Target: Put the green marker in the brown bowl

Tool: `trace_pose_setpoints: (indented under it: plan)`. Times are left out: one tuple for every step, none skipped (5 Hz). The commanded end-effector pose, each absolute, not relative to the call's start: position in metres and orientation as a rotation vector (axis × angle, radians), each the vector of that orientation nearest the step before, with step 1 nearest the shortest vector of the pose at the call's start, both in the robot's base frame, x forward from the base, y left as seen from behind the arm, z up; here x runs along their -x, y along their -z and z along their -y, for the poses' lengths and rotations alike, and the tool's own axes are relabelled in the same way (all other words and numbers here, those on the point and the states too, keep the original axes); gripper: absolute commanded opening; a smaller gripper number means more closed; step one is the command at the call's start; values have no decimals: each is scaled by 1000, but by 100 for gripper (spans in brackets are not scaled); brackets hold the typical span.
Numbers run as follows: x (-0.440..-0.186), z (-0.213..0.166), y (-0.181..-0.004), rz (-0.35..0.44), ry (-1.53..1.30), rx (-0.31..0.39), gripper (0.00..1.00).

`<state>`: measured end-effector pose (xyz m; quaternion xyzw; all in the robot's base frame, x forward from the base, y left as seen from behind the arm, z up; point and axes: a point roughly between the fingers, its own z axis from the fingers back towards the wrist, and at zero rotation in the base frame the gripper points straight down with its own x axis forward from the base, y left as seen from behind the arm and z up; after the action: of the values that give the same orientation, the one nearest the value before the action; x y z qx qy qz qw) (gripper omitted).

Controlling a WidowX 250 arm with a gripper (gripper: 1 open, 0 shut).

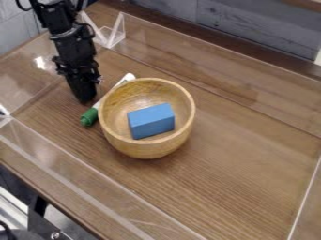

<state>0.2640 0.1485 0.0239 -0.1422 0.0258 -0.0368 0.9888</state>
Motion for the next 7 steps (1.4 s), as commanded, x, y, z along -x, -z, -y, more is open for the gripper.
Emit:
trace_pose_setpoints:
  plan:
    - [-273, -152, -46, -10, 86, 258, 0]
    - [-274, -152, -54, -11, 87, 259, 0]
    - [-275, -152, -61, -8, 89, 260, 0]
    - [-277, -152, -66, -6, 96, 260, 0]
    - [-278, -151, -70, -4, 106, 258, 100]
    - [-280, -150, -73, -4, 119, 255, 100]
    - [-273, -150, -70, -7, 129, 263, 100]
